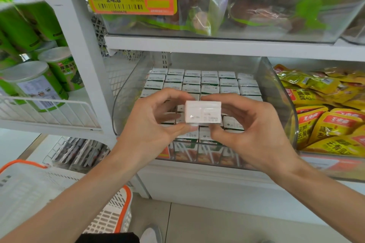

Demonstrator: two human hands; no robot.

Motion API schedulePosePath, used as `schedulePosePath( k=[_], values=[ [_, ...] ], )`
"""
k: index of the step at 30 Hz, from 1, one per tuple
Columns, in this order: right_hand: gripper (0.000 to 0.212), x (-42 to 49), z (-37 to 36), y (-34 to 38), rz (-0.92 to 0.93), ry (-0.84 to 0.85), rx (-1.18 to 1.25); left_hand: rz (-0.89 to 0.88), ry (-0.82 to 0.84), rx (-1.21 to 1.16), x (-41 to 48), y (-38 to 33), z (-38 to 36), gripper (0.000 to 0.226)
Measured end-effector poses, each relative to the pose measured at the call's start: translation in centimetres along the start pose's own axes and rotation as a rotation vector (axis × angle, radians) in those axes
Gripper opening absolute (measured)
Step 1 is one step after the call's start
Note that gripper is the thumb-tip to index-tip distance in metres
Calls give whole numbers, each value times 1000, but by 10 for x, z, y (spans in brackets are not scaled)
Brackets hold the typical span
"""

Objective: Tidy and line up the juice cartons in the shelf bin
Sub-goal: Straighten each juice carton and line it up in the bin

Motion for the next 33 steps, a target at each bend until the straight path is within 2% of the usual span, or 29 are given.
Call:
schedulePosePath(
  k=[5, 17, 22, 26, 30, 33],
  values=[
    [57, 0, -1, 0, 2, 9, -6, -32, 2, 29, 1, -3, 1, 45],
    [42, 1, -5, -6, -86, 69, 123, -19, 12, 59, 2, -1, -1, 46],
    [53, 7, 0, -24, -302, 32, 296, 28, 22, 8, -1, 3, -3, 69],
    [43, 7, 1, -38, -487, 9, 394, -16, 74, -43, -1, -5, -12, 45],
    [27, 6, -8, -47, -661, 45, 457, -27, 138, -27, -3, -4, -18, 40],
    [27, 4, -16, -50, -754, 105, 440, -6, 122, -34, -4, -1, -18, 37]
  ],
)
Point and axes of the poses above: each hand's wrist, its own x-axis towards the middle knuckle, its own z-axis out of the back of the hand, y = z × x, the point moved 10 cm from there along x, towards the middle knuckle, and after that the axes turned 15 degrees about -z, right-handed, at the moved point
